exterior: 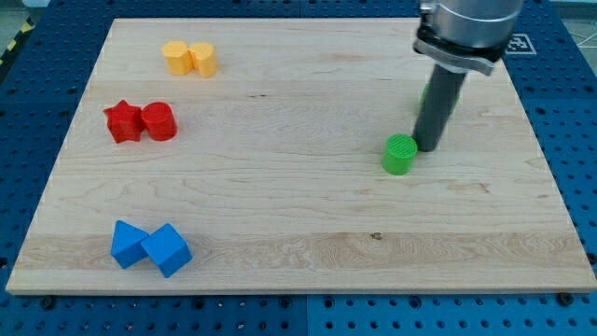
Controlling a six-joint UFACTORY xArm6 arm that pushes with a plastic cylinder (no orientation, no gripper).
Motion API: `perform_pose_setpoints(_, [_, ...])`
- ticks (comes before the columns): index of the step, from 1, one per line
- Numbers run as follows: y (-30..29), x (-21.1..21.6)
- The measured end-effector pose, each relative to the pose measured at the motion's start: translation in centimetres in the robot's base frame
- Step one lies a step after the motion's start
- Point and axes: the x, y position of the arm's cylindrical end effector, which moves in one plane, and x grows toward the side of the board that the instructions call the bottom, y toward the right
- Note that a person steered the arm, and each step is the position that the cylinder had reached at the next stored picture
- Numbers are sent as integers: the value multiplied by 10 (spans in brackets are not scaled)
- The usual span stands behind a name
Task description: Move the green circle to the center
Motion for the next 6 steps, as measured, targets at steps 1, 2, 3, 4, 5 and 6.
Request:
perform_pose_setpoints(1, [43, 19])
perform_pose_setpoints(2, [37, 48])
perform_pose_setpoints(3, [4, 49])
perform_pose_setpoints(4, [-37, 26])
perform_pose_setpoints(5, [-66, -21])
perform_pose_setpoints(6, [-88, -43])
